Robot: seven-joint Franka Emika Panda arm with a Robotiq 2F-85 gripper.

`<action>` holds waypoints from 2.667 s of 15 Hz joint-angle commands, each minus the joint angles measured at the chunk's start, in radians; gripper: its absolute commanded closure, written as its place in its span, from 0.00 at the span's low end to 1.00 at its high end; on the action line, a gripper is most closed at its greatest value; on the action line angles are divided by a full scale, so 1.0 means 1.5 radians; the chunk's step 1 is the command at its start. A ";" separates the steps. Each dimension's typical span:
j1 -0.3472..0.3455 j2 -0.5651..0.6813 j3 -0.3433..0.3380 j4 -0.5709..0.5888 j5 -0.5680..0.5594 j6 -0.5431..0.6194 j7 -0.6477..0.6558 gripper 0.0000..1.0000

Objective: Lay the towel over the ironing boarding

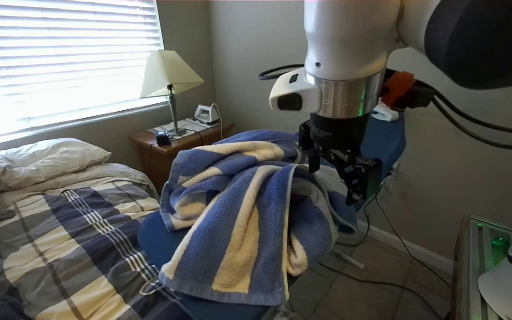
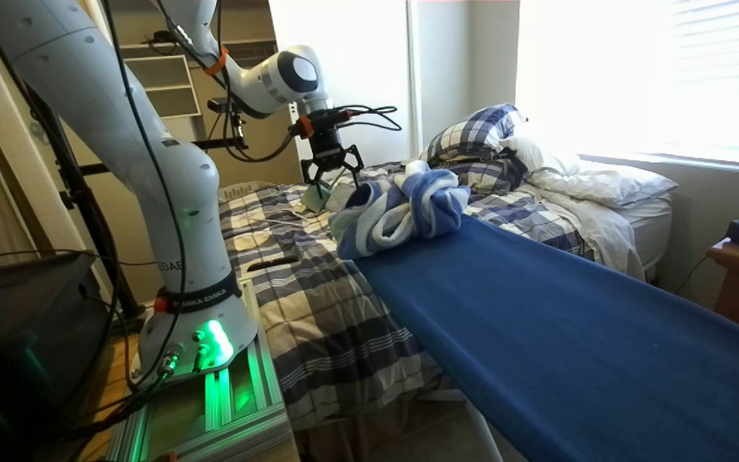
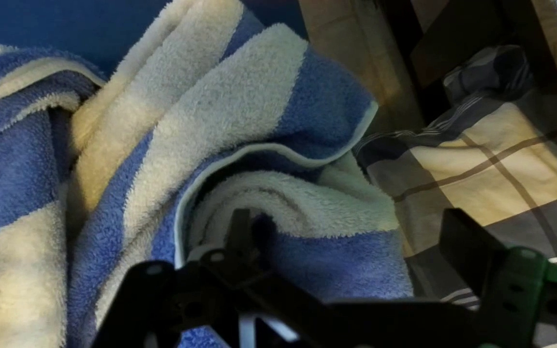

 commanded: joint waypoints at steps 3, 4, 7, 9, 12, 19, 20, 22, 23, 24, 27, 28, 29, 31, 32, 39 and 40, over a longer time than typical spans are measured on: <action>0.047 0.001 0.000 -0.011 -0.022 0.073 -0.101 0.00; 0.051 0.002 0.001 -0.013 -0.031 0.092 -0.120 0.00; 0.036 0.010 0.005 -0.017 -0.086 0.156 -0.148 0.00; 0.023 0.023 0.003 -0.016 -0.129 0.198 -0.155 0.00; 0.012 0.048 -0.002 -0.013 -0.171 0.216 -0.194 0.00; -0.021 0.087 -0.004 -0.003 -0.235 0.262 -0.215 0.39; -0.022 0.085 -0.006 -0.004 -0.228 0.270 -0.216 0.46; -0.018 0.082 -0.011 -0.005 -0.207 0.280 -0.226 0.60; -0.015 0.079 -0.012 -0.006 -0.196 0.281 -0.224 0.66; -0.008 0.076 -0.015 -0.008 -0.180 0.278 -0.240 0.75; 0.005 0.060 -0.017 -0.012 -0.119 0.268 -0.243 0.95; 0.018 0.049 -0.023 -0.014 -0.076 0.257 -0.254 0.99; 0.029 0.035 -0.028 -0.018 -0.032 0.248 -0.263 1.00; 0.051 -0.020 -0.036 -0.035 0.044 0.234 -0.263 1.00; 0.053 -0.062 -0.034 -0.048 0.063 0.235 -0.237 0.99; 0.067 -0.304 -0.025 -0.064 0.071 0.170 -0.059 0.99; 0.068 -0.339 -0.022 -0.068 0.067 0.153 -0.030 0.99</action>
